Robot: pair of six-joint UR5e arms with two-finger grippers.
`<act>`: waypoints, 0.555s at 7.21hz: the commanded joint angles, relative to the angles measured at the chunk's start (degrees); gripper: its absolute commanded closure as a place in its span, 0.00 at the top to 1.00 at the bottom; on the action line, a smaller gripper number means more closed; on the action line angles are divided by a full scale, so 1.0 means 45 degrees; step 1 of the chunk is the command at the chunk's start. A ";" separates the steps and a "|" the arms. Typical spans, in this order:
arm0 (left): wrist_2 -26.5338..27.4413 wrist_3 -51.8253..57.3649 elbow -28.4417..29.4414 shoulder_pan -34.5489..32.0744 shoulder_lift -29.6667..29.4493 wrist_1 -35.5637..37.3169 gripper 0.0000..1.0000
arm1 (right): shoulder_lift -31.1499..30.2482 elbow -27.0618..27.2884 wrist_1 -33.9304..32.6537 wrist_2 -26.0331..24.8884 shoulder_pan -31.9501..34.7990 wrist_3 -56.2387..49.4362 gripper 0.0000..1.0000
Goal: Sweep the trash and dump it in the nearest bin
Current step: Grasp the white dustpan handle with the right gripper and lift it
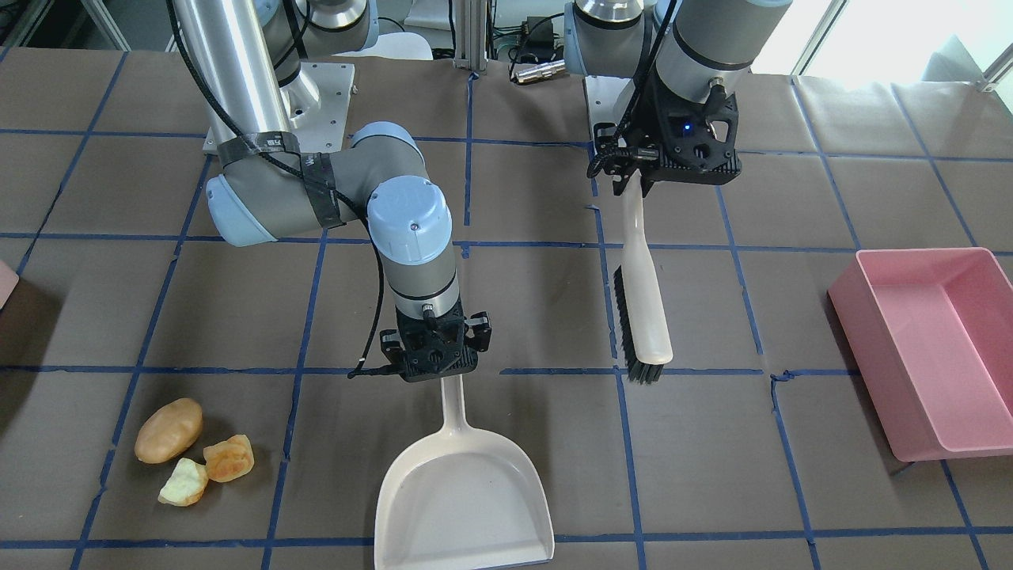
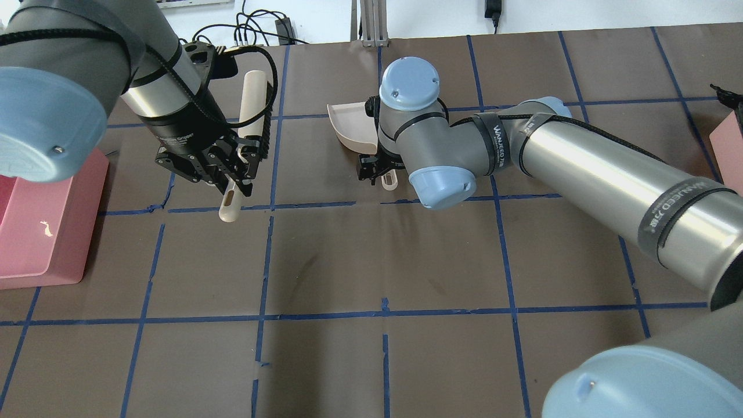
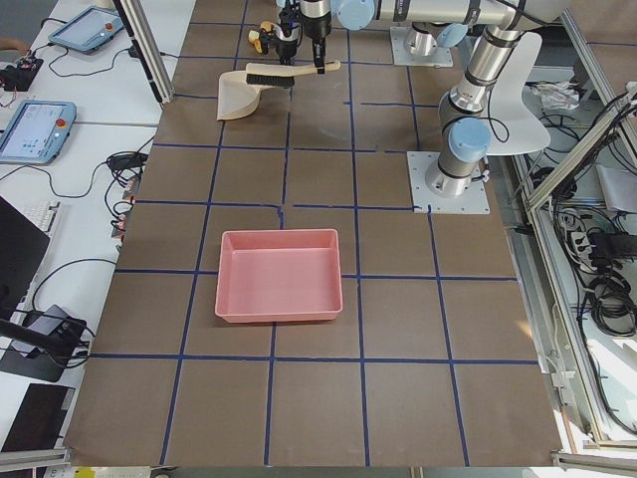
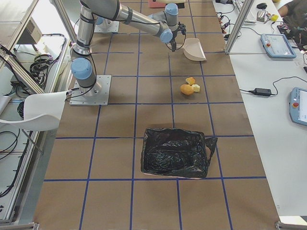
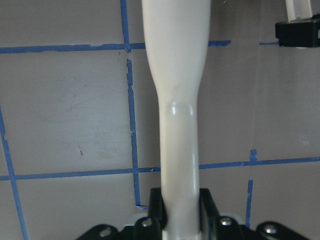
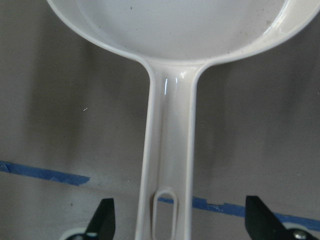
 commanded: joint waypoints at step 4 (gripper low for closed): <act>-0.0091 0.0149 -0.0022 0.0032 0.0047 -0.0021 0.00 | -0.0298 -0.0114 -0.0018 0.0022 -0.0019 -0.0062 0.38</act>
